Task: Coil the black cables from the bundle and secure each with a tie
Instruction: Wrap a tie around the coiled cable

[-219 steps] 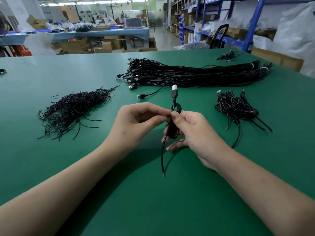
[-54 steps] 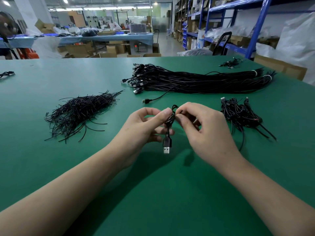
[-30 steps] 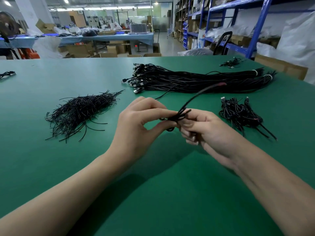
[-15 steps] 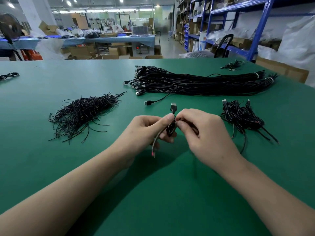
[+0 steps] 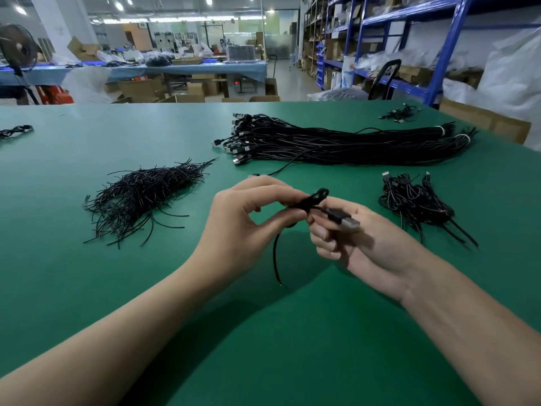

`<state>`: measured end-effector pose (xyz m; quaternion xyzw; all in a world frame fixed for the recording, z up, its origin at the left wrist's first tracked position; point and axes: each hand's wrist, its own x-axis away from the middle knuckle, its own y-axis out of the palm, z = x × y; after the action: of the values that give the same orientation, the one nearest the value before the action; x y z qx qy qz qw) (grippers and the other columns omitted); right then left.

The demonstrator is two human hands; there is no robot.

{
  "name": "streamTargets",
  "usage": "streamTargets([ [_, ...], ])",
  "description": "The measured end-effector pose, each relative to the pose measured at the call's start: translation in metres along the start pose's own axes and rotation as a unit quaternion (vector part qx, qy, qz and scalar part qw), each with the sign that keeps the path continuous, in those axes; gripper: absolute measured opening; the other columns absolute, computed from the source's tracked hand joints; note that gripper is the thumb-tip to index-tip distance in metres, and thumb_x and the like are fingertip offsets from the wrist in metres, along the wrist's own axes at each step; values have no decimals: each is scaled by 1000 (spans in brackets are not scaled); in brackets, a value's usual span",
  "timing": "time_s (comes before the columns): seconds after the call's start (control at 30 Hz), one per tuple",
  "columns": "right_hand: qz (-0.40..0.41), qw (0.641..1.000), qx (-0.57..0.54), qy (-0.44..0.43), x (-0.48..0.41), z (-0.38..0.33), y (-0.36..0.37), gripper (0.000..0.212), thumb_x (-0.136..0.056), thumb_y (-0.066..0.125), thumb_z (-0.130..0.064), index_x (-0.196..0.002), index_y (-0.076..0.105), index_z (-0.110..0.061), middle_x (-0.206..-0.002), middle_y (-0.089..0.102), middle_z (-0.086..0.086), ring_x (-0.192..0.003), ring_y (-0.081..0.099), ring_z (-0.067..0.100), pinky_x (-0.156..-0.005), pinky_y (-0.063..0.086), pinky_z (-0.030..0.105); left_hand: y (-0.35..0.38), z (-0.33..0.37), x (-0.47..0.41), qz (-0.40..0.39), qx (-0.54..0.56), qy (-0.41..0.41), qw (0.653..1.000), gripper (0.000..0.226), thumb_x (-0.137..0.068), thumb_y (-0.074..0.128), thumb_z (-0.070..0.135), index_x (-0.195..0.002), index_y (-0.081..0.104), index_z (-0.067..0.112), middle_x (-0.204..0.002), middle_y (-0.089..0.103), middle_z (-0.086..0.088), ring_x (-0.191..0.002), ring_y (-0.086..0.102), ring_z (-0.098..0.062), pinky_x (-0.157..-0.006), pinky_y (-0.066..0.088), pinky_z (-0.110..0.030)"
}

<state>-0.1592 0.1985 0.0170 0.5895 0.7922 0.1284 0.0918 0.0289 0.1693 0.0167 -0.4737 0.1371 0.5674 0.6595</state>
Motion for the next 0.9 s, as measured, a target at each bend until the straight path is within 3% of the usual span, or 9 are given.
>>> streamTargets([
  [0.1, -19, 1000, -19, 1, 0, 0, 0, 4, -83, 57, -3, -85, 59, -5, -62, 47, 3, -54, 34, 12, -47, 25, 21, -1, -3, -2, 17, -57, 58, 997, 17, -86, 76, 25, -103, 79, 22, -94, 65, 4, -91, 56, -16, -82, 41, -22],
  [0.23, 76, 981, 136, -119, 0, -1, -1, 16, -98, 56, -2, -90, 66, -11, -66, 55, 1, -58, 45, 11, -52, 35, 21, 4, -5, 2, 5, 88, -123, 988, 10, -96, 69, 26, -99, 78, 26, -77, 61, 4, -70, 51, -7, -66, 40, -21],
  [0.37, 156, 845, 422, -289, 0, 3, 3, 19, -97, 64, -11, -83, 67, -23, -68, 62, -6, -61, 54, 11, -58, 42, 26, 5, -5, 1, -56, 192, -290, 936, 50, -96, 53, 59, -83, 76, 17, -69, 65, -1, -62, 56, -10, -56, 40, -18],
  [0.43, 148, 784, 504, -331, 0, 6, 7, 15, -96, 65, -10, -83, 66, -19, -67, 58, -10, -62, 53, 7, -58, 35, 14, 4, -4, 1, -90, 205, -306, 925, 54, -89, 60, 66, -89, 78, 15, -79, 69, -14, -66, 56, -9, -56, 39, -21],
  [0.5, 139, 766, 533, -331, -1, 7, 6, 13, -96, 65, -11, -85, 66, -17, -67, 57, -9, -64, 51, 8, -59, 33, 14, 4, -5, 1, -95, 213, -308, 922, 44, -85, 69, 61, -92, 80, 19, -82, 68, -16, -69, 54, -7, -58, 39, -22],
  [0.6, 130, 781, 535, -295, 0, 8, 2, 13, -98, 64, -16, -85, 66, -18, -60, 50, -7, -58, 46, 11, -53, 30, 18, 4, -5, 2, -91, 248, -319, 910, 38, -75, 72, 51, -96, 81, 20, -83, 70, 1, -72, 52, -5, -59, 39, -19],
  [0.73, 119, 814, 509, -253, 2, 6, 5, 18, -99, 61, -17, -81, 62, -20, -58, 51, 1, -54, 42, 12, -53, 33, 26, 6, -2, 1, -66, 283, -277, 916, 37, -77, 75, 34, -103, 78, 8, -89, 77, 2, -69, 61, 0, -63, 45, -11],
  [0.83, 93, 900, 387, -181, -1, 4, 5, 21, -102, 55, -13, -82, 60, -14, -57, 49, 1, -56, 41, 15, -54, 34, 27, 5, -1, 2, -51, 246, -214, 944, 27, -80, 75, 30, -102, 78, 14, -97, 79, -2, -84, 69, -11, -78, 55, -29],
  [0.9, 53, 970, 212, -103, -1, 3, 5, 17, -102, 55, -13, -85, 59, -11, -57, 43, -1, -55, 36, 12, -51, 30, 23, 5, -1, 2, -28, 173, -154, 972, 15, -81, 76, 30, -96, 78, 27, -92, 75, 2, -77, 63, -6, -67, 46, -30],
])
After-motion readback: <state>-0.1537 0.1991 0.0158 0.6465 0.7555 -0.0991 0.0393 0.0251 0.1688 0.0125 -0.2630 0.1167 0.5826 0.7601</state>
